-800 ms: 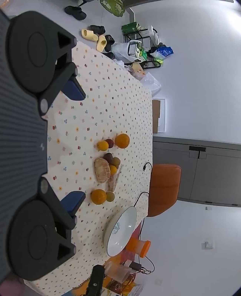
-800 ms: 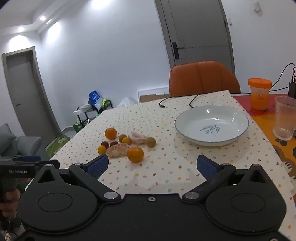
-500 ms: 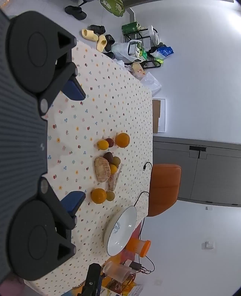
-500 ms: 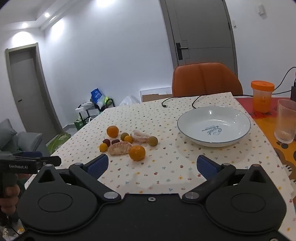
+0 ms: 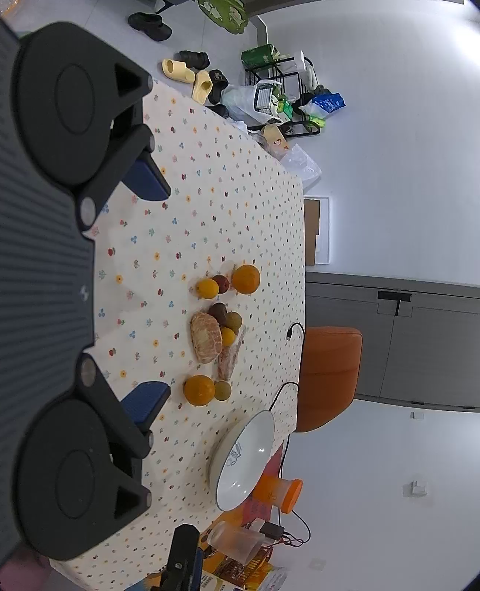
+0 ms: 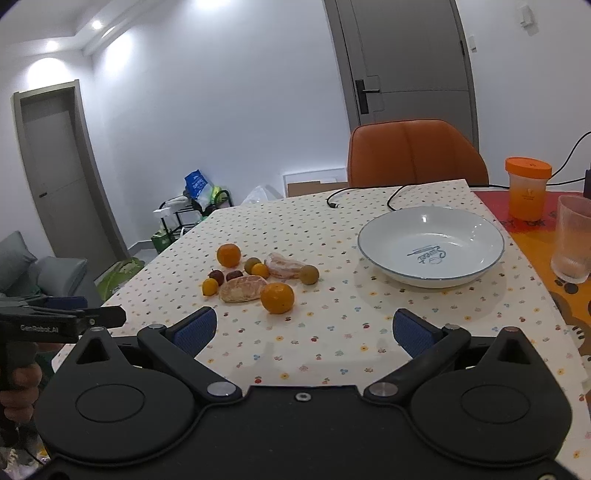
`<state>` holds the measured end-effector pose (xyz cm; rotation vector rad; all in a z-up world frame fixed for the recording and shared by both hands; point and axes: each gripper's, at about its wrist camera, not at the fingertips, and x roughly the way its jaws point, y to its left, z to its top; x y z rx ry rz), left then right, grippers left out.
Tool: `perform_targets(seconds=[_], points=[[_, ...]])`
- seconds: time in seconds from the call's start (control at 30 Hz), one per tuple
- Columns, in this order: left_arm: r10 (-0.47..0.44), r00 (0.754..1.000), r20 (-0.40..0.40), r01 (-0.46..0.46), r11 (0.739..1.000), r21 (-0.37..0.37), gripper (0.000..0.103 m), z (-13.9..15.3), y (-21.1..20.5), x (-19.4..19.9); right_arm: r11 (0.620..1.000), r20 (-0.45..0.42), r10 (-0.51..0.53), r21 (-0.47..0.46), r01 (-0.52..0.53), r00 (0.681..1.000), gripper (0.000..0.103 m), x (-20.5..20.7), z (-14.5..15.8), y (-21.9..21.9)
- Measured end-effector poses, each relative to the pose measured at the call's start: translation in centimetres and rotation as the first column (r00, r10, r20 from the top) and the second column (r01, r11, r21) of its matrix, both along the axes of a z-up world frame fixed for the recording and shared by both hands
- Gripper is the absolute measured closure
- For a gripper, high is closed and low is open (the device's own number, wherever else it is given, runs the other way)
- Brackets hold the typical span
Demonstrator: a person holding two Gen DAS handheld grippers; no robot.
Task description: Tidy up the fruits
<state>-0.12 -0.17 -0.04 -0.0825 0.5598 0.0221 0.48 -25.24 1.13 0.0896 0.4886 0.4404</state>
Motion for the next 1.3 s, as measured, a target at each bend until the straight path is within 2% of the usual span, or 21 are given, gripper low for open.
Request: perform_targets(seconds=[1.3], points=[[-0.002, 1.0, 0.003, 0.002, 1.0, 0.001, 0.0, -0.01, 0.01, -0.24, 0.999, -0.015, -0.018, -0.041, 0.017, 1.0, 0.0, 0.1, -0.57, 0.15]])
